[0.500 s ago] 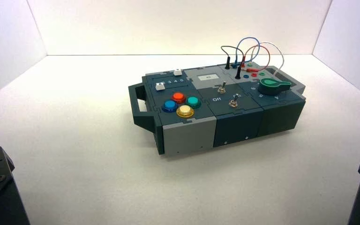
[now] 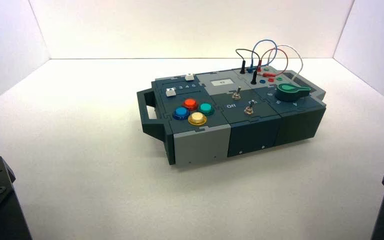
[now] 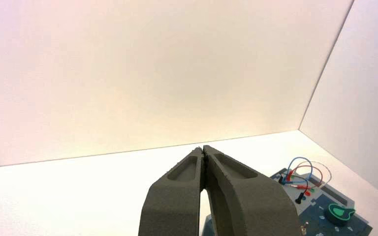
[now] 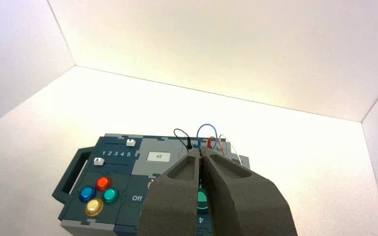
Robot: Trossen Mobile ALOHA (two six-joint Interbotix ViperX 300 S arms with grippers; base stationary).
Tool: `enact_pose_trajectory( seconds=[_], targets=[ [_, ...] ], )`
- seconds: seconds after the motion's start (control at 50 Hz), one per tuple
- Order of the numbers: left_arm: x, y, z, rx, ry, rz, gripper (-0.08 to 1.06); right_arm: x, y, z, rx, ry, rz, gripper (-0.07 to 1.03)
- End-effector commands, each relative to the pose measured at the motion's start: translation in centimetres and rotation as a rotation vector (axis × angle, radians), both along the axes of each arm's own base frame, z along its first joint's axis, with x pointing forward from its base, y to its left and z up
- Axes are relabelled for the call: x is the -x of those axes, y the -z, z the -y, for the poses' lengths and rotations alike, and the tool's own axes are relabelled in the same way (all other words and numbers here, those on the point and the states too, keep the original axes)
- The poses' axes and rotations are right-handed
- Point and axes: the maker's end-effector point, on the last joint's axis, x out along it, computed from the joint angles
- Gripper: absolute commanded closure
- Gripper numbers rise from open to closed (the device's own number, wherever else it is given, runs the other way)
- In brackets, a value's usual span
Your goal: Push the green button with the left gripper.
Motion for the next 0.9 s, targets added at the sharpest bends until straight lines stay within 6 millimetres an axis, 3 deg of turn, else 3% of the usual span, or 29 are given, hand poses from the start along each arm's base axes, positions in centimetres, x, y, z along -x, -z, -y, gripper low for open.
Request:
enact_pose_trajectory(
  seconds=[0.02,0.3,0.48,0.62,0.9],
  targets=[
    [-1.2,0.7,1.0,-0.015,0.027,-0.073,1.01,-0.2,-0.5,0.0,-0.008,0.01,0.002,0.99],
    [-3.7,5.1,6.2,-0.149,0.191,-0.355,1.01,-0.4,-0.2,0.0,-0.004,0.01,-0.015,0.99],
    [-5.2,7.0,11.5,-0.271,0.332,-0.489,1.01,-0.5,-0.2,0.2,-0.003,0.021,-0.014,0.99],
    [-5.9,9.6,15.7,-0.366,0.421,-0.594,1.01,-0.6,-0.3,0.6,-0.006,0.05,-0.01,0.99],
    [-3.9,13.9,22.4,-0.534,0.585,-0.739,1.01,-0.6,-0.3,0.9,-0.008,0.062,-0.008,0.99]
  ],
)
